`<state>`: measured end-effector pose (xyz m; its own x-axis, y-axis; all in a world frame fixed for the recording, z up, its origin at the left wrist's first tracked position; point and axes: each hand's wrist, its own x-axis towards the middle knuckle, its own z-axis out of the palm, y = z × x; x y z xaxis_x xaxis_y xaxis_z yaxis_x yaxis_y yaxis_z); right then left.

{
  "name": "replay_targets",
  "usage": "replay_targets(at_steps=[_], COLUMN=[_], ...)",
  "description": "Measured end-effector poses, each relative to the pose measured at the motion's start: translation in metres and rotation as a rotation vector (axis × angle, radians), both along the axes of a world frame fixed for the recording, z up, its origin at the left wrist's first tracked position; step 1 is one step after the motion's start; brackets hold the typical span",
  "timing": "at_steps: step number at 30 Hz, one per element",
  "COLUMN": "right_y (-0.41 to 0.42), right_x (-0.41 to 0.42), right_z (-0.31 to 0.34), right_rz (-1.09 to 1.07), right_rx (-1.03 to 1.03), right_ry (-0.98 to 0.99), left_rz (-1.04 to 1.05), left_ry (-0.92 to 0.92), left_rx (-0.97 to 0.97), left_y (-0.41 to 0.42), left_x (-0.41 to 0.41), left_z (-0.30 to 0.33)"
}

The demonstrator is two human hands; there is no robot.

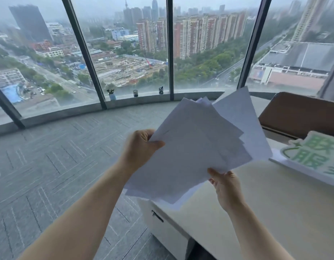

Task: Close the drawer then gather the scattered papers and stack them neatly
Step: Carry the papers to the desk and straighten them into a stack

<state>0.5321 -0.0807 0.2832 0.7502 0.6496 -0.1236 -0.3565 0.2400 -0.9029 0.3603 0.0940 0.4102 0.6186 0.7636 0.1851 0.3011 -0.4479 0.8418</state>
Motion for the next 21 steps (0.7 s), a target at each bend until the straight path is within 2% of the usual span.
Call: replay_targets(at_steps=[4,11,16,18,21], right_y=[-0.019,-0.043,-0.047,-0.046,-0.048], right_x=[0.041,0.108,0.128,0.129,0.128], right_z=[0.019,0.08,0.066,0.049,0.019], right_rz=[-0.13,-0.292,-0.38,-0.398,-0.408], right_rx=[0.005,0.035,-0.045,-0.119,-0.221], right_ry=[0.003,-0.309,-0.367,-0.355,-0.291], left_rz=[-0.001,0.087,0.16,0.15,0.076], left_ry=[-0.052,-0.317,-0.427,-0.411,-0.251], left_rx=[-0.052,-0.296,-0.477,-0.553,-0.591], left_y=[-0.013,-0.033,-0.042,-0.043,-0.044], left_x=[0.056,0.132,0.176,0.19,0.204], left_z=[0.003,-0.015,-0.048,-0.071,-0.11])
